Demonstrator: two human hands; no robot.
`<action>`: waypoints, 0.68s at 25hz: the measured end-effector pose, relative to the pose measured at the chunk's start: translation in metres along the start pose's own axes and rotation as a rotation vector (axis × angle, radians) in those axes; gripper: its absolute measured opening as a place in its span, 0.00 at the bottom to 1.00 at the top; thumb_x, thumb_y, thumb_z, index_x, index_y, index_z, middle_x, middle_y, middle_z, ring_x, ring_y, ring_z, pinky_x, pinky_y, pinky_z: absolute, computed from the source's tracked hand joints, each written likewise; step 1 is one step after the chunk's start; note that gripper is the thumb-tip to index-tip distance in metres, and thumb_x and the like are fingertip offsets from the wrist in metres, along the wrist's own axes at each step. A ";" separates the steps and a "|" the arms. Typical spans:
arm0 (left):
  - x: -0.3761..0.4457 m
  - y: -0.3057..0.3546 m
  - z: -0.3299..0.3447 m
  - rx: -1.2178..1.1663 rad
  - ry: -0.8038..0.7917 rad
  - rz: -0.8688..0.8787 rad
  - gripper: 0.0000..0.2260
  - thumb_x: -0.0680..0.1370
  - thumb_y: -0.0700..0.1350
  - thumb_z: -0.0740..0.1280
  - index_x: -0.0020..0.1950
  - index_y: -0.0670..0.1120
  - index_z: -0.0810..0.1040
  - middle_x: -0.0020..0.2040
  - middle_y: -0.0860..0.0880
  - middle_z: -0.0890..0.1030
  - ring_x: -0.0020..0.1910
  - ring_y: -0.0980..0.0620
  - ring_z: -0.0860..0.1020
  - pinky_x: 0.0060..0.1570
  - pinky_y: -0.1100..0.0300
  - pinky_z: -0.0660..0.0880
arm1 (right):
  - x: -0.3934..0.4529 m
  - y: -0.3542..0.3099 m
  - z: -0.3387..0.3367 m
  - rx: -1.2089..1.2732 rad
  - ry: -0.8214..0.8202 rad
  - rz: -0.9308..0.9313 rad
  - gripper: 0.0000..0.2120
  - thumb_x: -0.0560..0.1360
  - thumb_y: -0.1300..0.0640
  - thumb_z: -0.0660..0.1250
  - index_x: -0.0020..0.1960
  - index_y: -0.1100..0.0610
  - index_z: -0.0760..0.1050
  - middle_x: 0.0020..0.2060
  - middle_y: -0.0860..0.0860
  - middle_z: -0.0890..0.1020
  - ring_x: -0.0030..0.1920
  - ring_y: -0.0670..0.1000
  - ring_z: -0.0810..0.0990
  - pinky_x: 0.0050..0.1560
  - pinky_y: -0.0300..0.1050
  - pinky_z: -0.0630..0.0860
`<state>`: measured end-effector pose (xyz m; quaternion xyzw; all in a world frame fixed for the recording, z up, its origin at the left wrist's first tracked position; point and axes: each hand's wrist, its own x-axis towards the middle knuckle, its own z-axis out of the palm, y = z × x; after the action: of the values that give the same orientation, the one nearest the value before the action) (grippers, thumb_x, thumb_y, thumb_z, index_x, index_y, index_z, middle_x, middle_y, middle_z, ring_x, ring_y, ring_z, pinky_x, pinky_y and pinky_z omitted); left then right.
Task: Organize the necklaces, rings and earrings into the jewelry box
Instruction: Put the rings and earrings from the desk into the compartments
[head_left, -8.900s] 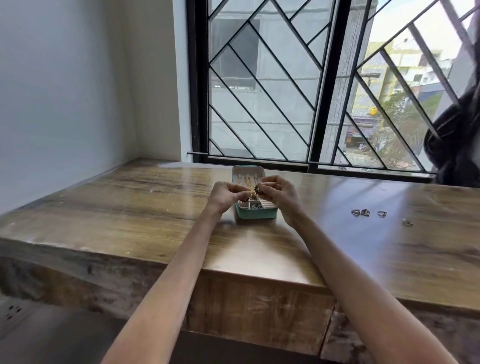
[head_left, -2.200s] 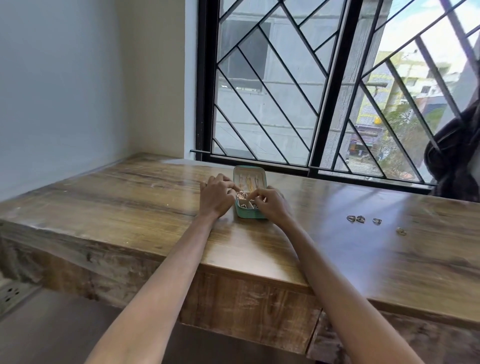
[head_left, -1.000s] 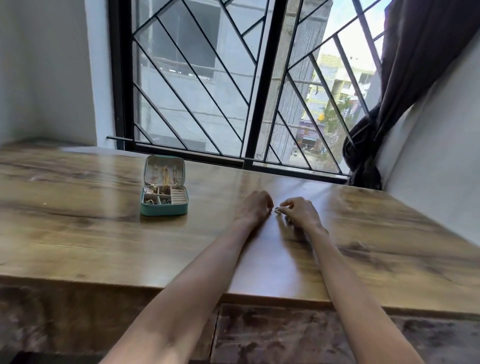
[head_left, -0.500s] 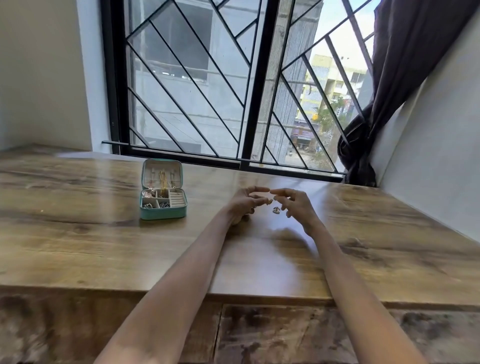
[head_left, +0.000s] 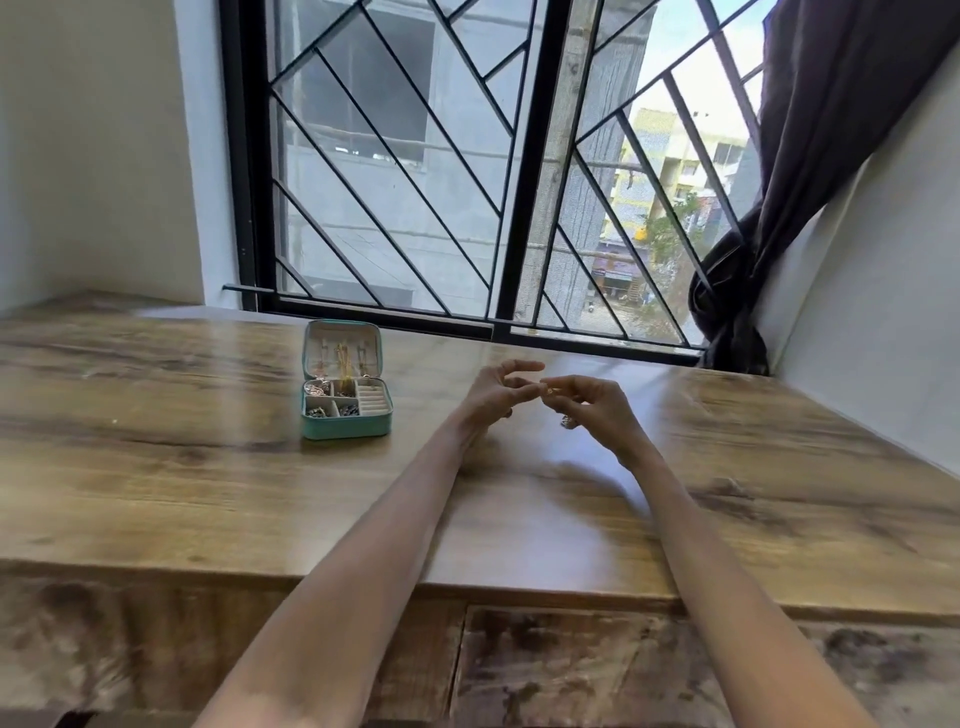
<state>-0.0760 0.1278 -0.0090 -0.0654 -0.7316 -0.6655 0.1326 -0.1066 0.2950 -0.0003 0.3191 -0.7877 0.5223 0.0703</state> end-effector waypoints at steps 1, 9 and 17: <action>-0.005 0.006 -0.006 0.016 0.001 0.004 0.15 0.74 0.43 0.71 0.60 0.46 0.77 0.34 0.53 0.79 0.31 0.64 0.72 0.32 0.63 0.61 | 0.002 -0.005 0.006 -0.022 0.018 -0.038 0.09 0.71 0.61 0.73 0.49 0.51 0.82 0.35 0.46 0.83 0.33 0.38 0.78 0.32 0.36 0.74; -0.043 0.038 -0.107 0.240 0.094 0.019 0.13 0.73 0.42 0.72 0.56 0.44 0.78 0.36 0.50 0.80 0.35 0.58 0.74 0.29 0.66 0.63 | 0.035 -0.048 0.088 -0.066 -0.042 -0.305 0.09 0.69 0.61 0.74 0.49 0.58 0.83 0.38 0.51 0.82 0.34 0.45 0.79 0.36 0.39 0.80; -0.054 0.036 -0.178 0.243 0.240 -0.111 0.06 0.71 0.38 0.73 0.41 0.44 0.77 0.36 0.46 0.77 0.26 0.60 0.72 0.22 0.69 0.66 | 0.074 -0.056 0.164 0.041 -0.236 -0.278 0.10 0.67 0.61 0.74 0.43 0.46 0.83 0.37 0.48 0.84 0.38 0.45 0.80 0.48 0.53 0.78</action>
<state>0.0047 -0.0400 0.0240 0.0714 -0.7881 -0.5814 0.1891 -0.0960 0.1068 0.0027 0.4855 -0.7278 0.4825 0.0422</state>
